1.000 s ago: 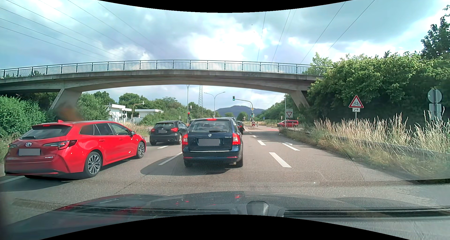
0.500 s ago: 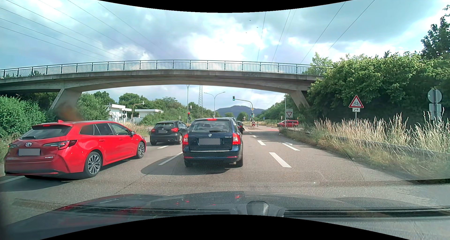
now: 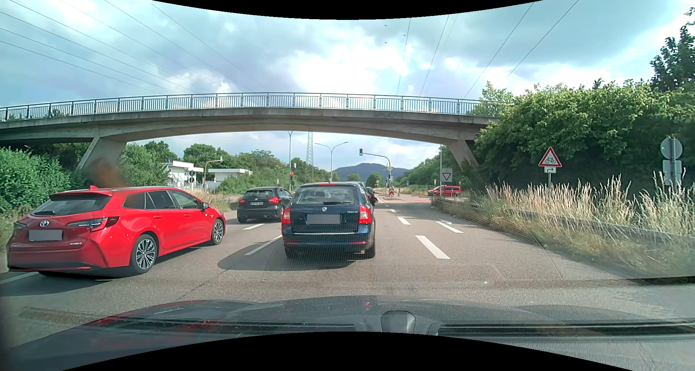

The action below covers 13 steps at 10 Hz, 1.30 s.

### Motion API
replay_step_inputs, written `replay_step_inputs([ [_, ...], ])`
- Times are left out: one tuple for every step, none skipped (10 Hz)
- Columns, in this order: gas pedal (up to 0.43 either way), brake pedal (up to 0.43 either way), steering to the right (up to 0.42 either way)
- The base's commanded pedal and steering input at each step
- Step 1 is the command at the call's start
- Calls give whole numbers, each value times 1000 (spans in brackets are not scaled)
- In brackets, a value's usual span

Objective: Follow the waypoints while adhering to traffic rules and regulations

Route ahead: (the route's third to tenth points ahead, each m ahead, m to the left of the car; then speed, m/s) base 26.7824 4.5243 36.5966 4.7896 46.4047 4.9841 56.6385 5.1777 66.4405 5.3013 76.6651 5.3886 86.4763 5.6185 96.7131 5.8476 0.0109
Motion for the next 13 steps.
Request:
replay_step_inputs([
  [0, 232, -8],
  [0, 232, -8],
  [0, 232, -9],
  [0, 232, -9],
  [0, 238, -9],
  [0, 250, -9],
  [0, 250, -9],
  [0, 256, -9],
  [0, 256, -9],
  [0, 256, -9],
  [0, 256, -10],
  [0, 256, -10],
  [0, 256, -10],
])
